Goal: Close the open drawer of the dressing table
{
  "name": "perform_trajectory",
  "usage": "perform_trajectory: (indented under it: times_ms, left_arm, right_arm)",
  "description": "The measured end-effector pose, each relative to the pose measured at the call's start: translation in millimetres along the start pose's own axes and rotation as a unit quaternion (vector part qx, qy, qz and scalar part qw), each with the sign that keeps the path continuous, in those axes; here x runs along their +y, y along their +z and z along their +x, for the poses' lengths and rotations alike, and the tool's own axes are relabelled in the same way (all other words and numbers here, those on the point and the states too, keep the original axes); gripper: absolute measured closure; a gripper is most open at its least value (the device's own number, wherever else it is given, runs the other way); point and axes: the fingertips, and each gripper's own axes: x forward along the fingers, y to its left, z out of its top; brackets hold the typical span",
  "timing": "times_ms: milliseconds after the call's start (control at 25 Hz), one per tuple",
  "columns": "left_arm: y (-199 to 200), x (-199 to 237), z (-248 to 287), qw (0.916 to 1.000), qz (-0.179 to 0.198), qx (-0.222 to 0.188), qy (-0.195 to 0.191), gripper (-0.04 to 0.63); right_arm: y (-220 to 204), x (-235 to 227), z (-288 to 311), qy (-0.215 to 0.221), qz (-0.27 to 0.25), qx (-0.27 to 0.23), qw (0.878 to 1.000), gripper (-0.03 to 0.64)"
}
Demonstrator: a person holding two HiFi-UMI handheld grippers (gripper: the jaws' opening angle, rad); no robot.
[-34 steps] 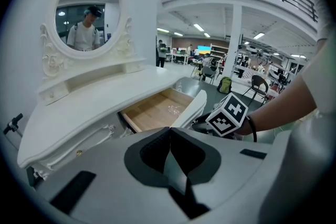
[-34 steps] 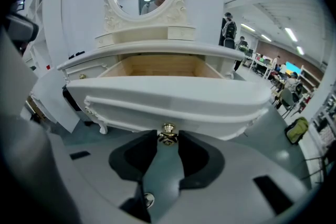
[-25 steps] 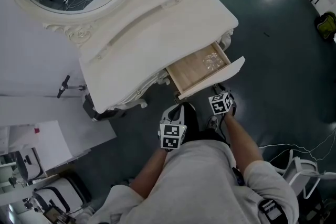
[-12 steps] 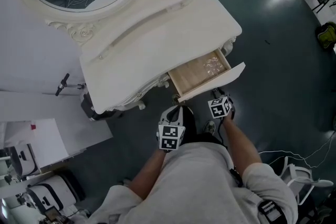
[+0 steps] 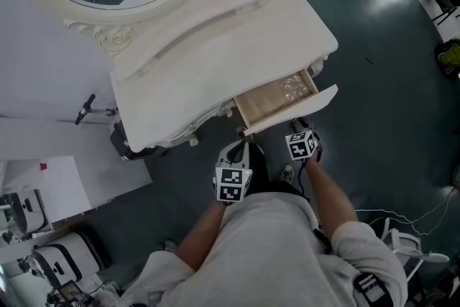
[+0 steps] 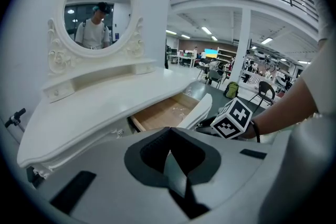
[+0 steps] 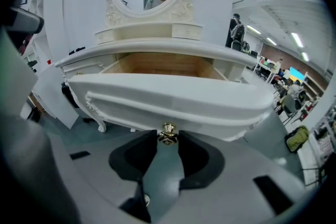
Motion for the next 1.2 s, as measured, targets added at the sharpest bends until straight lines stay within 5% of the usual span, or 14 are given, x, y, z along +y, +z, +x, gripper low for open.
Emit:
perform_trajectory:
  times_ms: [1200]
  left_arm:
    - [24.3,38.0,15.8,0.9992,-0.029,-0.01,0.026,0.588]
  right_arm:
    - [24.7,0.6,19.9,0.011,-0.022,0.017,1.0,0.479]
